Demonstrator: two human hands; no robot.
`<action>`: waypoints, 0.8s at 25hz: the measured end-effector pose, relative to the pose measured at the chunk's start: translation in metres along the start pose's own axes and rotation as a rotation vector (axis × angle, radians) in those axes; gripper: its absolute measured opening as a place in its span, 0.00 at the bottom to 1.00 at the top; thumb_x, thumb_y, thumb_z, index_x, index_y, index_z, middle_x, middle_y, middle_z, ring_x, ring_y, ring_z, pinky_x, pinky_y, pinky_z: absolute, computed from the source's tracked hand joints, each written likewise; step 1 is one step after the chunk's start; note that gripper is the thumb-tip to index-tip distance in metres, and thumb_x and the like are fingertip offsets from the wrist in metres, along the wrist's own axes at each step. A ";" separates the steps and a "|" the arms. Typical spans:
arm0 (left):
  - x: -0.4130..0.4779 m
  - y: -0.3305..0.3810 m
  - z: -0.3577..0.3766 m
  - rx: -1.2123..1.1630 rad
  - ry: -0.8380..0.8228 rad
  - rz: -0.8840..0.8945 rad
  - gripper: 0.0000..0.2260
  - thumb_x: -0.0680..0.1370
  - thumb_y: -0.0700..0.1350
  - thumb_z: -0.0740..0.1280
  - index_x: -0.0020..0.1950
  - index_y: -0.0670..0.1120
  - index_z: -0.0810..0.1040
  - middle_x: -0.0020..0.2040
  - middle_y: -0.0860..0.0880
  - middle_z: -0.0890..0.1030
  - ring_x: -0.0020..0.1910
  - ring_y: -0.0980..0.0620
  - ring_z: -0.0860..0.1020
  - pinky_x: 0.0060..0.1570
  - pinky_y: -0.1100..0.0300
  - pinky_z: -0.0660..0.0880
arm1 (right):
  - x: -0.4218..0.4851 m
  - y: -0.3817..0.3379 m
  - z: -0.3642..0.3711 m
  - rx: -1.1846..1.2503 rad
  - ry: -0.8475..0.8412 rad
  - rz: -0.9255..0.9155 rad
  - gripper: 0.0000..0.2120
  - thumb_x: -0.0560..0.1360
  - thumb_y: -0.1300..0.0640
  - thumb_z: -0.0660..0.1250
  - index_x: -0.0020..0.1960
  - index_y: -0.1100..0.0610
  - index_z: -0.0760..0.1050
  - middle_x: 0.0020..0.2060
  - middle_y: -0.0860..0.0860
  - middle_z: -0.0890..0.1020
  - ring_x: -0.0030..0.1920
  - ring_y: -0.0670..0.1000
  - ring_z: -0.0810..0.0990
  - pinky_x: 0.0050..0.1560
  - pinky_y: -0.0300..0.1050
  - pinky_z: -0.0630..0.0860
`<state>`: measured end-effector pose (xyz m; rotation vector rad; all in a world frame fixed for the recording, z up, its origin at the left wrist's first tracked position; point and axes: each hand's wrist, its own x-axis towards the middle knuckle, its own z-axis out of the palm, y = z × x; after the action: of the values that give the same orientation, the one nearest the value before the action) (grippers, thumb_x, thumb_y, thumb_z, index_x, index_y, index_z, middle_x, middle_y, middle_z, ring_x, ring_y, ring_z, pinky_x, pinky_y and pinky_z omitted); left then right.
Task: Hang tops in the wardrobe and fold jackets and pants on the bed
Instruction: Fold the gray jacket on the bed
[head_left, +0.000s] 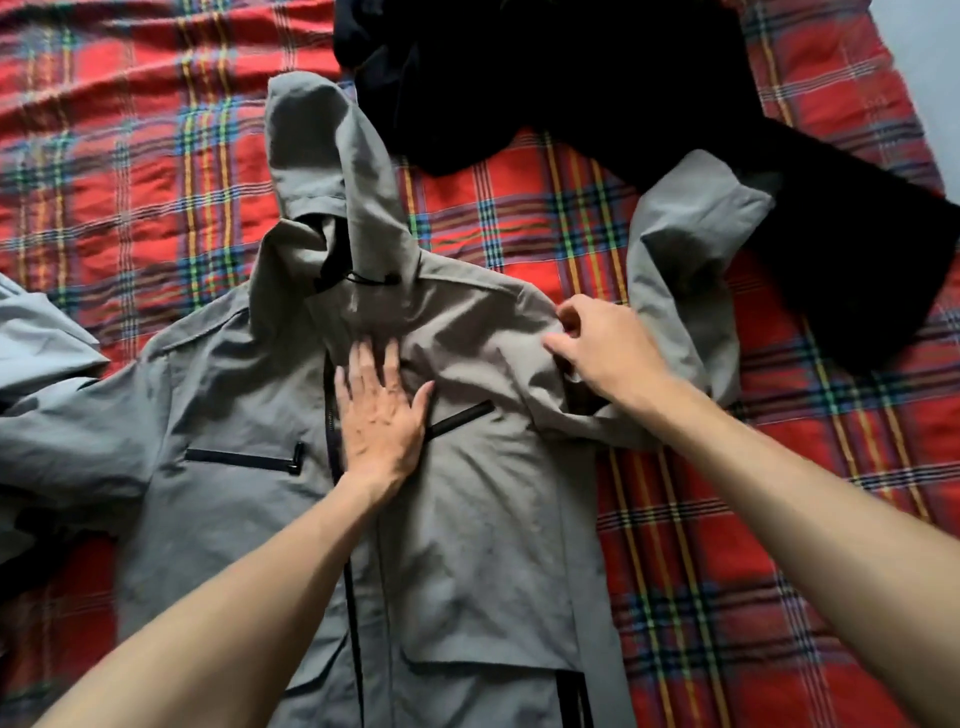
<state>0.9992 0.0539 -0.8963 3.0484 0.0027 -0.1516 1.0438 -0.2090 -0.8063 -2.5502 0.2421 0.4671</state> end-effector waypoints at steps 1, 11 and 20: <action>0.002 0.001 0.004 0.021 -0.028 -0.015 0.32 0.80 0.61 0.52 0.79 0.44 0.58 0.78 0.37 0.58 0.77 0.40 0.56 0.75 0.43 0.50 | 0.018 0.001 0.014 0.050 -0.106 0.106 0.17 0.74 0.45 0.69 0.54 0.56 0.79 0.52 0.57 0.82 0.55 0.60 0.79 0.50 0.48 0.73; 0.002 0.000 -0.017 -0.185 -0.067 -0.091 0.33 0.79 0.59 0.61 0.78 0.43 0.57 0.77 0.37 0.57 0.76 0.40 0.56 0.75 0.47 0.51 | -0.033 -0.030 0.015 0.032 0.388 -0.482 0.11 0.72 0.64 0.62 0.52 0.58 0.76 0.46 0.56 0.78 0.46 0.59 0.78 0.46 0.52 0.74; 0.023 -0.055 -0.055 -0.879 -0.393 -0.615 0.11 0.73 0.53 0.74 0.39 0.47 0.78 0.35 0.48 0.80 0.25 0.54 0.75 0.26 0.65 0.69 | -0.166 -0.105 0.172 -0.284 -0.427 -0.681 0.18 0.82 0.47 0.56 0.70 0.50 0.64 0.51 0.57 0.83 0.52 0.62 0.82 0.45 0.52 0.74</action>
<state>1.0273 0.1136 -0.8487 2.0161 0.7546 -0.5964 0.8700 -0.0167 -0.8321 -2.5048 -0.8692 0.7820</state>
